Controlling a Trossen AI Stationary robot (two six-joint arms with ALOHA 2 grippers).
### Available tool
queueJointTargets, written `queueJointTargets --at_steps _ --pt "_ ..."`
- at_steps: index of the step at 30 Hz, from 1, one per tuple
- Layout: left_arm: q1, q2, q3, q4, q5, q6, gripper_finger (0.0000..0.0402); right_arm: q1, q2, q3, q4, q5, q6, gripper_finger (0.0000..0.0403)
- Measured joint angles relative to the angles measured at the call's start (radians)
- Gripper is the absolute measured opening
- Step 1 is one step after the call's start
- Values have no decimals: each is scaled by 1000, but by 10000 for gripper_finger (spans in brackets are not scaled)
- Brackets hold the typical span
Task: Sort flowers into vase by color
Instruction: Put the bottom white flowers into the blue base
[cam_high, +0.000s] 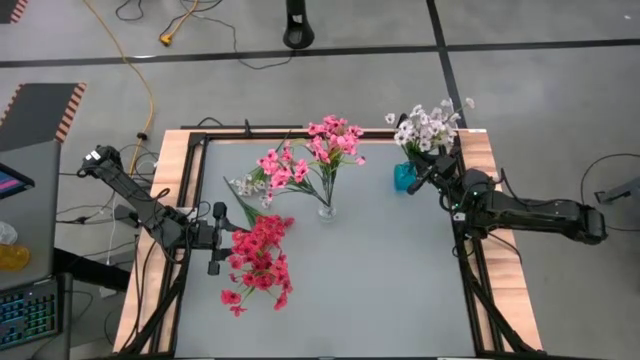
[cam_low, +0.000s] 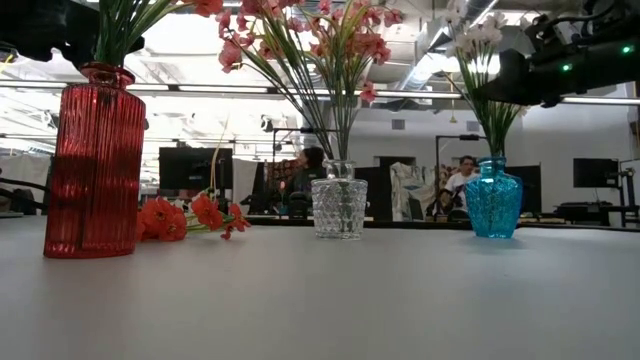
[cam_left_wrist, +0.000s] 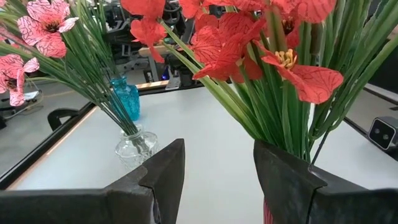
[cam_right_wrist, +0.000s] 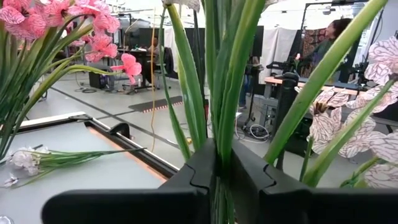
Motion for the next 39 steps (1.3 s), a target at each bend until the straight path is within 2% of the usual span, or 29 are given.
queueJointTargets --at_steps 4,12,15,22,27,33,39 --pt "0 0 0 0 0 -16 180 0 0 0 0 1 0 106" --pt "0 0 0 0 0 -19 180 0 0 0 0 33 62 234" --pt "0 0 0 0 1 -21 180 3 0 3 -24 32 86 259" --pt "0 0 0 0 0 -23 180 57 0 70 -284 34 89 265" --pt "0 0 0 0 -31 -23 180 104 0 147 -507 98 184 265" --pt "0 0 0 0 -135 -33 180 144 0 226 -753 104 345 265" --pt "0 -18 0 0 -234 -42 180 193 0 264 -876 103 452 265"
